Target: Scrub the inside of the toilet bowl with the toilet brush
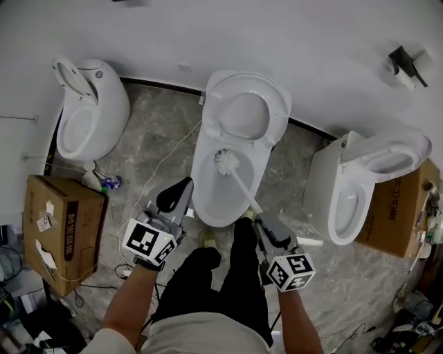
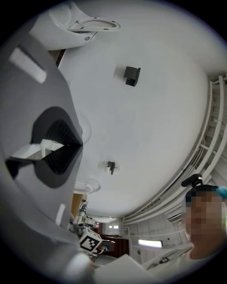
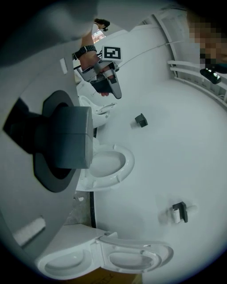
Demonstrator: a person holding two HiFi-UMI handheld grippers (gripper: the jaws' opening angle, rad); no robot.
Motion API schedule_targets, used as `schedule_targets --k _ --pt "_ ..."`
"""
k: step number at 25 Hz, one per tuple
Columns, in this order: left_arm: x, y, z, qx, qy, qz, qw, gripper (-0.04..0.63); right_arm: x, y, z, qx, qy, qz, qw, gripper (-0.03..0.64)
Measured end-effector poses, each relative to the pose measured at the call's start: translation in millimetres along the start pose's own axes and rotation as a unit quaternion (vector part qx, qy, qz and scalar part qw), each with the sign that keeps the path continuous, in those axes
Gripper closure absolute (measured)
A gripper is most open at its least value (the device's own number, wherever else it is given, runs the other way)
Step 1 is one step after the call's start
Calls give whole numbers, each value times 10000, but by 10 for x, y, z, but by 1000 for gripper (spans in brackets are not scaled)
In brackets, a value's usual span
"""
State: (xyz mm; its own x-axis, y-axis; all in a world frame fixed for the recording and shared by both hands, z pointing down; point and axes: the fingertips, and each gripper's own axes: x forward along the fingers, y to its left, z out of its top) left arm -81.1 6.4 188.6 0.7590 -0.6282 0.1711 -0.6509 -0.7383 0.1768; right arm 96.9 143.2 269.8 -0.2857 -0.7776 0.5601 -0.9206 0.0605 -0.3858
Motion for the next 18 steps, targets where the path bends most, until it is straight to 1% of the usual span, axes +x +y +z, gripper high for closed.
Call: schedule_targets --k 5,10,15,18 --pt "252 125 -534 -123 136 -9 9998 589 442 -305 -443 107 332 52 9994 453" --pt "497 214 -1103 -215 341 27 9992 589 874 -605 -859 344 570 103 9977 453" --pt "623 325 -1612 -326 526 144 9980 589 1313 -839 -1250 583 784 91 9952 453" --pt "692 385 -1884 -327 604 200 9974 589 1576 -962 -1454 657 909 124 9936 453"
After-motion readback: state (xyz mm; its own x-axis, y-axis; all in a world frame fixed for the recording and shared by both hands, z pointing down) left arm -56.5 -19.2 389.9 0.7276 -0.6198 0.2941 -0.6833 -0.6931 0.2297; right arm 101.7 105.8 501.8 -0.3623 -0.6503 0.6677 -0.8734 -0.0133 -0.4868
